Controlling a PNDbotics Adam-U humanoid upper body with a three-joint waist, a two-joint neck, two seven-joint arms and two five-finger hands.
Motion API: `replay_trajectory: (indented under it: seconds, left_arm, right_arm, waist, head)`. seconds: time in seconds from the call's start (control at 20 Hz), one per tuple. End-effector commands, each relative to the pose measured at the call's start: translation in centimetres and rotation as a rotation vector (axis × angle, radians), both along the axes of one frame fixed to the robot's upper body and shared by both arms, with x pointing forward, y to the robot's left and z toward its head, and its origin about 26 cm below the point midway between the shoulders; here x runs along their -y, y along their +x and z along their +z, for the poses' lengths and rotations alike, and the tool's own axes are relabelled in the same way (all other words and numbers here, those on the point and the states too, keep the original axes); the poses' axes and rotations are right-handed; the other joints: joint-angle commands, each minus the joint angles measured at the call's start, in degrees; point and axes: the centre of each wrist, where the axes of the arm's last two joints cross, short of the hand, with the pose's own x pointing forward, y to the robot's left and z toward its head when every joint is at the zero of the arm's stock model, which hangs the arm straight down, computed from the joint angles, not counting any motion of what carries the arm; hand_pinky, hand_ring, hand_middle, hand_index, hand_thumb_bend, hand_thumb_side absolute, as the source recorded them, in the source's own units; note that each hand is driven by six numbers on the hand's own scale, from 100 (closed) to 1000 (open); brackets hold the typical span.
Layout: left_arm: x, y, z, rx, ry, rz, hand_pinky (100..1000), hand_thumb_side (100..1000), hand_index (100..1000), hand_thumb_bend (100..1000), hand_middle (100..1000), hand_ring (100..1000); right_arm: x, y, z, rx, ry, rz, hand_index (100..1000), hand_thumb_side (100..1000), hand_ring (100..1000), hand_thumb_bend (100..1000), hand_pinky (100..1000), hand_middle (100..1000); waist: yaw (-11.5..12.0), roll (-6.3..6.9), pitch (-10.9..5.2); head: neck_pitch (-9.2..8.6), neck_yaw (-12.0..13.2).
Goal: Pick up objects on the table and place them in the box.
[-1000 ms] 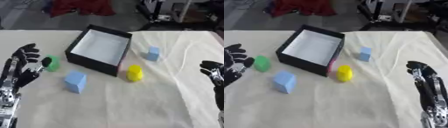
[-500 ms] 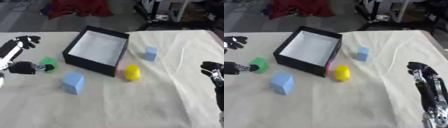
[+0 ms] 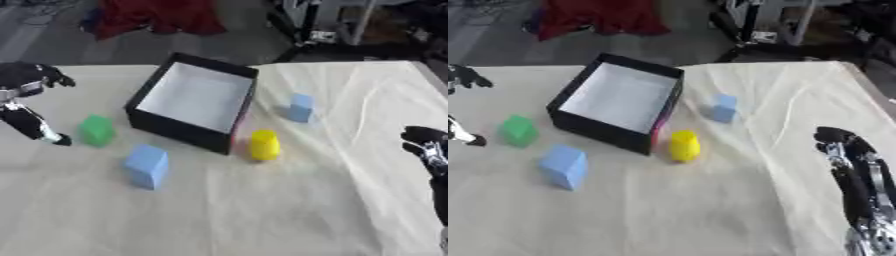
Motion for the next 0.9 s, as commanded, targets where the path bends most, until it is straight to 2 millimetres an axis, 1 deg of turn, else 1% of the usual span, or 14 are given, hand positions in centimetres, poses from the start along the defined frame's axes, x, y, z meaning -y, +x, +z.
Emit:
replay_trajectory:
  seconds: [0.05, 0.15, 0.2, 0.5, 0.65, 0.7, 0.8, 0.9]
  left_arm:
    - [-0.6, 1.1, 0.3, -0.025, 0.056, -0.010, 846, 351, 886, 710, 779, 781]
    - [-0.4, 1.9, -0.2, -0.040, 0.075, -0.023, 847, 338, 883, 698, 778, 782]
    - [-0.3, 2.2, -0.5, -0.043, 0.081, -0.028, 847, 316, 878, 674, 776, 782]
    - [0.7, 4.1, -2.0, -0.038, 0.097, -0.056, 842, 291, 866, 636, 766, 775]
    - [0.9, 4.7, -2.8, -0.045, 0.089, -0.064, 843, 287, 863, 631, 765, 775]
    - [1.0, 4.8, -3.1, -0.048, 0.087, -0.069, 839, 278, 847, 606, 754, 769]
    - [1.5, 5.2, -3.9, -0.058, 0.075, -0.076, 836, 270, 838, 588, 748, 766]
    - [1.7, 5.4, -4.4, -0.066, 0.069, -0.081, 836, 269, 838, 586, 748, 765]
  right_arm:
    - [0.4, 0.1, 0.5, 0.012, -0.021, 0.007, 698, 623, 792, 100, 824, 711]
    - [0.4, 0.1, 0.5, 0.011, -0.021, 0.009, 698, 624, 792, 100, 824, 711]
    - [0.4, 0.1, 0.5, 0.010, -0.020, 0.009, 698, 625, 792, 100, 824, 711]
    - [0.4, 0.0, 0.4, 0.008, -0.019, 0.009, 699, 625, 792, 100, 824, 711]
    - [0.4, 0.0, 0.4, 0.008, -0.019, 0.011, 699, 625, 792, 100, 824, 711]
    - [0.4, 0.0, 0.4, 0.007, -0.018, 0.011, 698, 625, 792, 100, 824, 711]
    - [0.4, 0.0, 0.4, 0.007, -0.018, 0.011, 699, 626, 792, 100, 824, 711]
    - [0.3, 0.0, 0.4, 0.007, -0.017, 0.012, 699, 626, 792, 100, 824, 711]
  waist:
    - [-0.01, 0.30, -1.40]
    - [0.00, 0.30, -1.43]
    - [0.01, 0.29, -1.45]
    - [0.02, 0.14, -1.55]
    - [-0.01, 0.09, -1.58]
    - [-0.06, 0.07, -1.59]
    - [-0.13, 0.03, -1.60]
    - [-0.16, 0.01, -1.61]
  head:
    - [-0.10, -0.15]
    - [-0.10, -0.20]
    - [-0.10, -0.29]
    - [-0.10, -0.58]
    - [-0.10, -0.69]
    - [-0.10, -0.72]
    - [-0.10, -0.77]
    - [-0.10, -0.83]
